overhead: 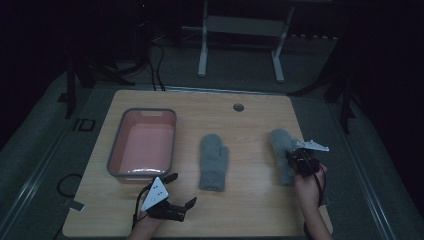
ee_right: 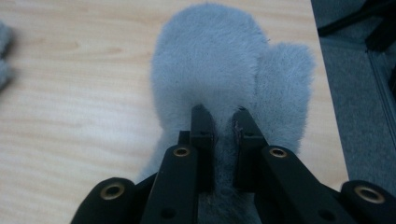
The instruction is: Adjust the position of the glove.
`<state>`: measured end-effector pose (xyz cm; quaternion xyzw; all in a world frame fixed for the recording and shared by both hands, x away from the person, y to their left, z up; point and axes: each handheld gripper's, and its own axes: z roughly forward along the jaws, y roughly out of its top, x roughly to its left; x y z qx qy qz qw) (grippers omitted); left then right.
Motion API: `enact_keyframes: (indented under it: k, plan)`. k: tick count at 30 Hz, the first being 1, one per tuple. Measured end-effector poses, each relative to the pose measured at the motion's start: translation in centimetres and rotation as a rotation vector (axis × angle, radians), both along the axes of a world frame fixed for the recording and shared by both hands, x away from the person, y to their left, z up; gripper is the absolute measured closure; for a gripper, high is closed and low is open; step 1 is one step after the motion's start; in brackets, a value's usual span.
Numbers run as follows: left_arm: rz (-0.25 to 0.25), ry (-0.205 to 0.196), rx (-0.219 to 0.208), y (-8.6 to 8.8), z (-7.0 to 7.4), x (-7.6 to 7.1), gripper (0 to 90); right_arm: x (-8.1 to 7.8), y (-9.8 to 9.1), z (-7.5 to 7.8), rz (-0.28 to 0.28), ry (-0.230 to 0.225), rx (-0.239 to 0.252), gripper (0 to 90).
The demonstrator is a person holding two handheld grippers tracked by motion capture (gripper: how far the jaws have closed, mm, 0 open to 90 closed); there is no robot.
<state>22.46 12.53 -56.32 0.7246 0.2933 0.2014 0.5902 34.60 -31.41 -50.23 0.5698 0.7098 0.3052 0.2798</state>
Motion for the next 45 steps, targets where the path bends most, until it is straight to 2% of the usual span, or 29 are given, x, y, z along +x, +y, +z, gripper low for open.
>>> enact_keyframes:
  k: [5, 13, 21, 24, 26, 28, 29, 31, 33, 35, 36, 40, 43, 45]
  plan:
    - [-0.003, -0.004, 0.009, -0.1, 0.0, -0.1, 0.4, -0.7, 0.1, -1.1, -0.008, 0.018, 0.005, 81.9]
    - [-0.006, -0.004, 0.013, -0.2, 0.0, -0.1, 0.4, -0.3, 0.3, -3.4, -0.001, 0.064, 0.004, 80.8]
    - [-0.01, -0.004, 0.016, -0.2, 0.0, -0.1, 0.4, -0.2, 0.2, -3.9, 0.016, 0.069, 0.011, 73.0]
    - [-0.009, -0.004, 0.018, -0.2, 0.0, -0.2, 0.3, -0.2, 0.1, -3.6, 0.054, 0.068, 0.004, 62.4]
    - [-0.01, -0.003, 0.015, -0.2, 0.0, -0.2, 0.3, -0.3, -0.4, -3.0, 0.08, 0.071, 0.026, 54.0]
    - [-0.011, -0.002, 0.013, -0.2, -0.1, -0.1, 0.4, -0.3, -1.0, -2.1, 0.113, 0.058, 0.046, 52.6]
    - [-0.012, -0.001, 0.011, -0.2, -0.1, -0.1, 0.4, -0.3, -1.3, -1.6, 0.153, 0.052, 0.06, 51.5]
    - [-0.014, -0.001, 0.014, -0.3, -0.1, -0.1, 0.3, -0.2, -1.9, -1.0, 0.19, 0.042, 0.033, 49.1]
    - [-0.017, -0.002, 0.016, -0.3, -0.1, -0.2, 0.4, 0.1, -2.4, -0.8, 0.261, 0.069, 0.038, 45.7]
    - [-0.018, -0.003, 0.017, -0.3, -0.1, -0.2, 0.4, 0.3, -2.6, -1.0, 0.27, 0.087, 0.013, 45.7]
    - [-0.018, -0.003, 0.016, -0.3, -0.1, -0.2, 0.4, 0.4, -2.8, -1.2, 0.283, 0.089, 0.017, 45.8]
    - [-0.016, 0.0, 0.018, -0.3, -0.1, -0.1, 0.4, 0.6, -3.4, -1.9, 0.274, 0.11, 0.029, 46.9]
    - [-0.017, -0.001, 0.019, -0.3, -0.1, -0.1, 0.3, 0.3, -3.7, -2.3, 0.276, 0.112, 0.068, 48.1]
    - [-0.018, 0.002, 0.02, -0.4, -0.1, -0.1, 0.4, 0.1, -3.4, -2.6, 0.286, 0.111, 0.054, 48.1]
